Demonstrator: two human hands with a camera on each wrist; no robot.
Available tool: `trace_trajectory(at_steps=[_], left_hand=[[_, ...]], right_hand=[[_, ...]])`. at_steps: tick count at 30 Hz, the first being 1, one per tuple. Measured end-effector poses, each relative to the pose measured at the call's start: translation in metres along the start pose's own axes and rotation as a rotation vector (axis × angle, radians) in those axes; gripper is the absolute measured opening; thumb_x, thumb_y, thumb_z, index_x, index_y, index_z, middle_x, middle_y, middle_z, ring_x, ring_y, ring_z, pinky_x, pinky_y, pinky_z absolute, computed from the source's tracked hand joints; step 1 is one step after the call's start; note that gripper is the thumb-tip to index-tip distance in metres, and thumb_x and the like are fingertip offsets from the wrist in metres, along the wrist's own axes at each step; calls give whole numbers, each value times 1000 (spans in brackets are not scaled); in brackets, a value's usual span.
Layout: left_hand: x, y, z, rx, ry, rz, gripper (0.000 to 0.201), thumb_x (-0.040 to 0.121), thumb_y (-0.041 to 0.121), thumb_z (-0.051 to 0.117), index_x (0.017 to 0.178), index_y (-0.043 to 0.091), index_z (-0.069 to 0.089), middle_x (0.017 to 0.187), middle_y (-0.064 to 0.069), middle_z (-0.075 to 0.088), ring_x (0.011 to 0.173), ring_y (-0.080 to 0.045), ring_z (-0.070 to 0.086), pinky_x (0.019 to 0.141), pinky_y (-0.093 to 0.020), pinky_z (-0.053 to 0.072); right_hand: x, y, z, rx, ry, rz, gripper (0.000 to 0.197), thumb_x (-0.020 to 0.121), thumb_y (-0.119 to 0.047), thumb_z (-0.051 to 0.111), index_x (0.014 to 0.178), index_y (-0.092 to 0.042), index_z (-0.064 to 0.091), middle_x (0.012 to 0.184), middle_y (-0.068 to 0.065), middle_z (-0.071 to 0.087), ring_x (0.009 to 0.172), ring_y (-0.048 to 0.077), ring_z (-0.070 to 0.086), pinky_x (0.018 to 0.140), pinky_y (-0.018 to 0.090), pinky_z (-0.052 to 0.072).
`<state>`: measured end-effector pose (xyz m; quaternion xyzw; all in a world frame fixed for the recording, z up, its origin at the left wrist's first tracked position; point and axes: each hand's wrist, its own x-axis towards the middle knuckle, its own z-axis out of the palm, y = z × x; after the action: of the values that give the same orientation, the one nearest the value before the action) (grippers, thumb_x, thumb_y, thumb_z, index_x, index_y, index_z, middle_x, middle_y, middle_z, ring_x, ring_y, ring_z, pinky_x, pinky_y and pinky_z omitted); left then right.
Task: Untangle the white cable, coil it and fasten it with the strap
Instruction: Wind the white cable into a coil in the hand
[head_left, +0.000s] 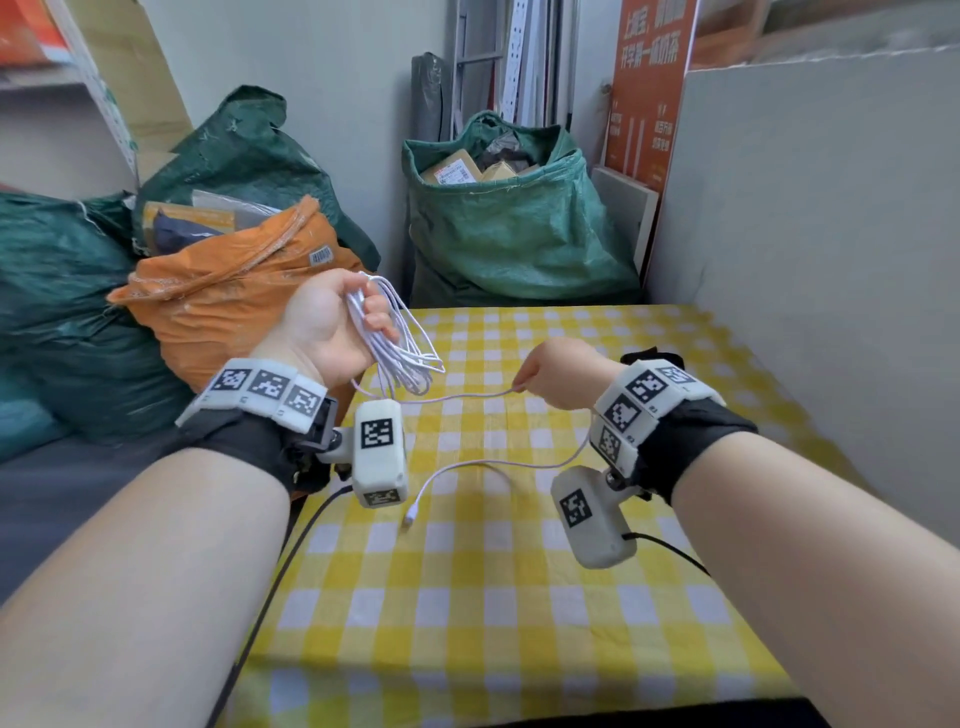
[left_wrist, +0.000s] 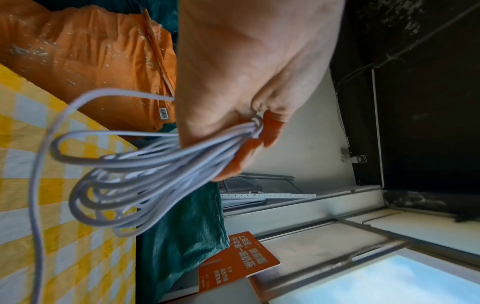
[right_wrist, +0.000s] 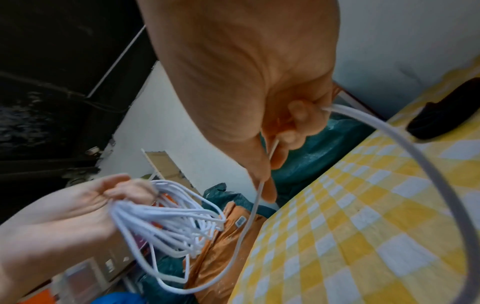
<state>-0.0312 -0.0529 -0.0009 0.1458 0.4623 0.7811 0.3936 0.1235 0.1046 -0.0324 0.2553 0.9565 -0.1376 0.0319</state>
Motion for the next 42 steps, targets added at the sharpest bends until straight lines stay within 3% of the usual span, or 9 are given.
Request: trace_trajectory(at_steps=[7, 10, 17, 22, 26, 29, 31, 36, 42], left_hand=[[5, -25, 18, 241, -20, 27, 23, 99, 18, 39, 78, 12, 42, 59, -3, 44, 51, -16, 43, 57, -30, 44], [2, -37, 23, 340, -40, 52, 20, 99, 16, 41, 81, 10, 44, 57, -5, 48, 52, -18, 48, 55, -31, 47], [-13, -52, 38, 682, -128, -7, 32, 100, 15, 36, 71, 10, 49, 54, -5, 43, 40, -15, 41, 45, -26, 37], [-16, -46, 38, 644, -265, -268, 53, 98, 52, 25, 57, 19, 33, 47, 3, 27, 31, -7, 18, 41, -22, 12], [-19, -39, 36, 540, -390, -419, 61, 89, 67, 21, 65, 15, 43, 44, 4, 30, 25, -4, 21, 34, -15, 17], [-19, -35, 34, 465, -485, -446, 54, 84, 64, 31, 67, 15, 46, 43, 7, 32, 25, -2, 25, 32, -15, 19], [-19, -34, 33, 428, -479, -425, 46, 84, 58, 38, 67, 16, 48, 43, 9, 32, 25, 0, 26, 34, -15, 17], [-18, -35, 32, 310, -354, -319, 29, 82, 42, 47, 69, 16, 44, 43, 10, 30, 24, -1, 25, 33, -14, 19], [-10, -29, 27, 151, -253, -284, 42, 88, 45, 44, 60, 15, 52, 39, 9, 30, 23, -3, 26, 30, -15, 24]], right_hand=[[-18, -31, -8, 321, 49, -274, 7, 78, -17, 76, 82, -19, 71, 74, -10, 63, 64, 5, 55, 59, 16, 46], [-18, -38, -10, 454, 165, -299, 28, 68, -14, 83, 64, -21, 56, 61, -10, 53, 52, 4, 45, 47, 10, 37], [-15, -36, -14, 544, 360, -340, 30, 65, -17, 84, 62, -16, 55, 60, -5, 55, 52, 6, 47, 50, 12, 36], [-11, -29, -10, 544, 491, -332, 38, 63, -31, 86, 83, -19, 55, 89, -3, 57, 69, 4, 46, 62, 14, 35], [-7, -18, -12, 656, 276, -273, 47, 77, -43, 74, 112, -15, 63, 110, 2, 65, 86, 2, 56, 83, 24, 43], [-7, -9, -11, 703, 73, -258, 54, 83, -55, 59, 100, -5, 68, 94, 17, 68, 82, 12, 56, 86, 37, 48], [-9, -5, -10, 863, -19, -266, 47, 86, -52, 59, 93, -7, 69, 79, 9, 61, 72, 14, 56, 86, 38, 50], [-15, 3, -10, 1089, -165, -170, 25, 91, -36, 59, 85, -11, 57, 61, -2, 42, 53, 14, 47, 64, 29, 48], [-16, 5, -6, 1049, -177, -82, 11, 95, -21, 57, 86, -14, 57, 61, -2, 51, 55, 13, 59, 54, 25, 52]])
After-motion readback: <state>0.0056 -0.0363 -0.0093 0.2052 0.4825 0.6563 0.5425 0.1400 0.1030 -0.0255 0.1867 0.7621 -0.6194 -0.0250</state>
